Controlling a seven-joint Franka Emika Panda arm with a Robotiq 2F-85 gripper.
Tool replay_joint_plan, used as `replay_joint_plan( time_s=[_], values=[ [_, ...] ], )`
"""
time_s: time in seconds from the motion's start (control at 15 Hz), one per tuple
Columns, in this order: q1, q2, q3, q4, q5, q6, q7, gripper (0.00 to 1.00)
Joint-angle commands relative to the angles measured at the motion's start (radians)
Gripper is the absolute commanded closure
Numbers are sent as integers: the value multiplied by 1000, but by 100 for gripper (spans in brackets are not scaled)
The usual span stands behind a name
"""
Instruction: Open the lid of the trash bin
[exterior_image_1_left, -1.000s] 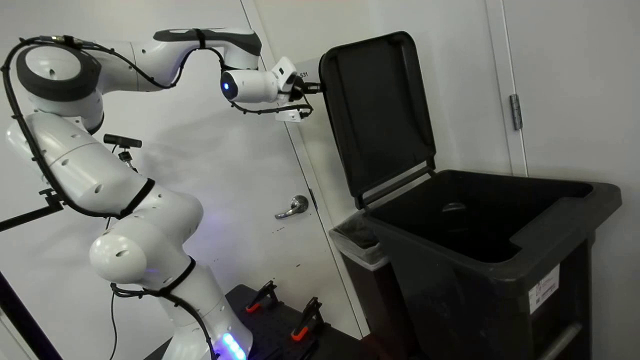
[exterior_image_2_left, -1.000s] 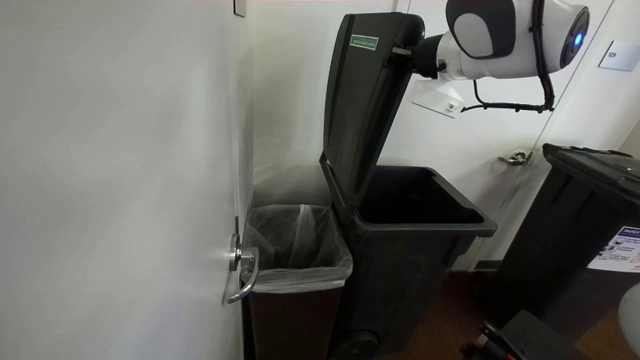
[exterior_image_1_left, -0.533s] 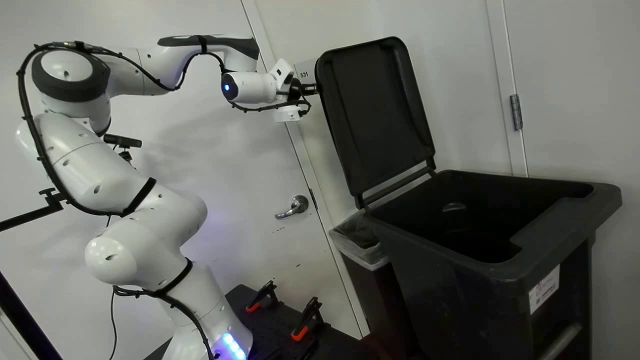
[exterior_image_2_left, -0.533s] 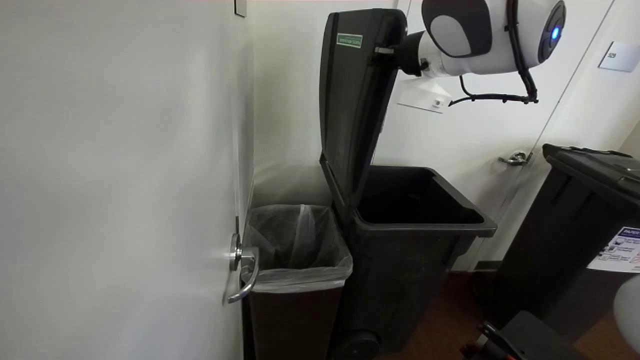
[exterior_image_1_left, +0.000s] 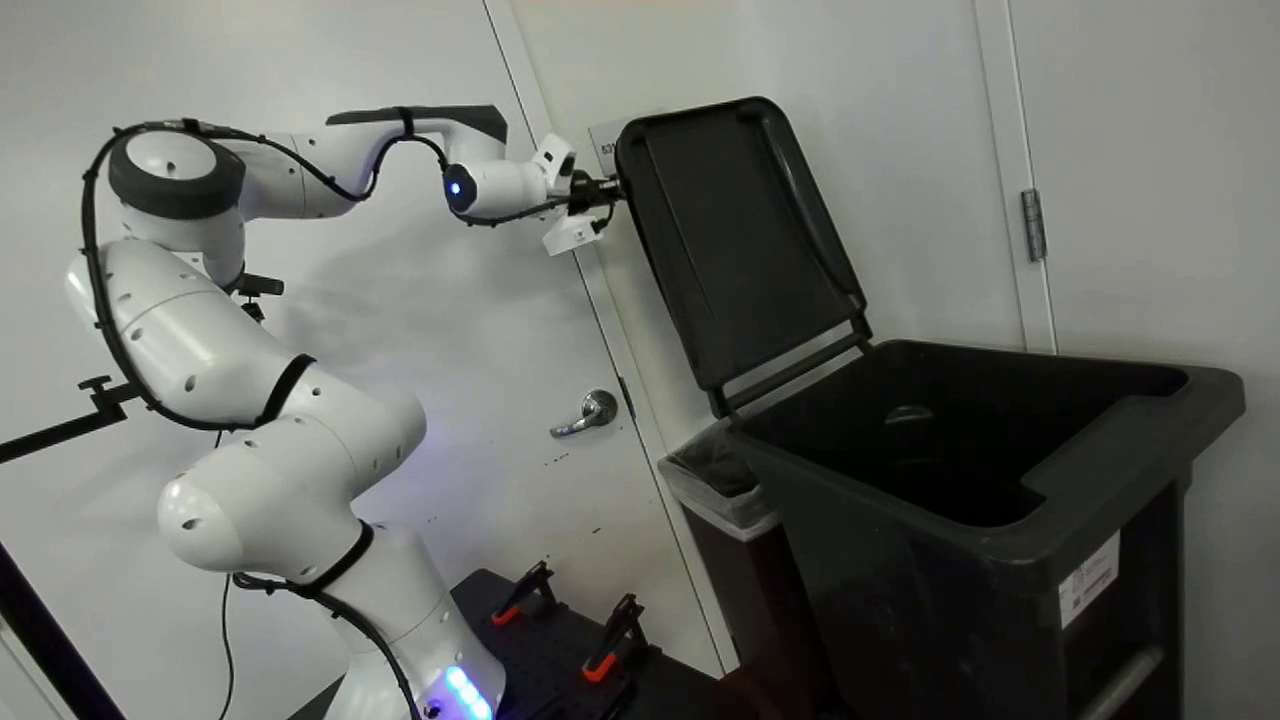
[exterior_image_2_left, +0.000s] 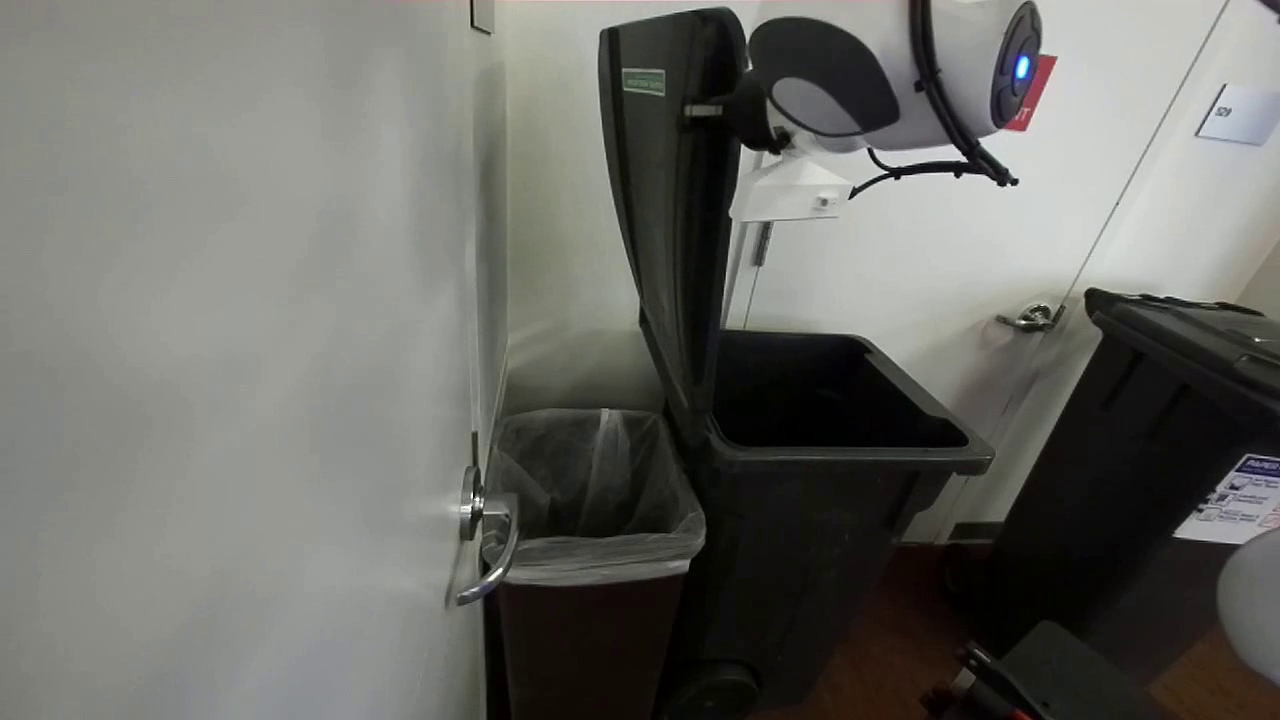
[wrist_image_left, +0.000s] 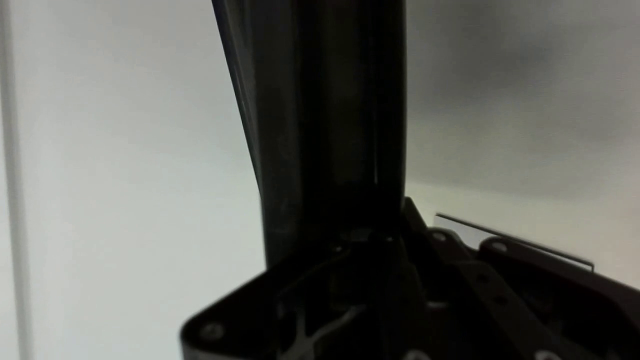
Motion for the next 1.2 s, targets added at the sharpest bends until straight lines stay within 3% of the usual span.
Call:
replay_joint_plan(
  time_s=[0.0, 0.13, 0.2, 0.27, 0.33, 0.4, 1.13],
  values=[
    [-139, -80, 152, -34, -150, -77, 189, 98],
    [-181, -166, 188, -34, -226, -103, 316, 98],
    [-196, -153, 210, -2, -144, -77, 216, 98],
    [-210, -254, 206, -31, -256, -129, 404, 98],
    [-221, -290, 210, -30, -263, -143, 432, 98],
    [-230, -260, 228, 3, -180, -115, 321, 98],
    [-248, -435, 233, -29, -82, -192, 318, 98]
  ],
)
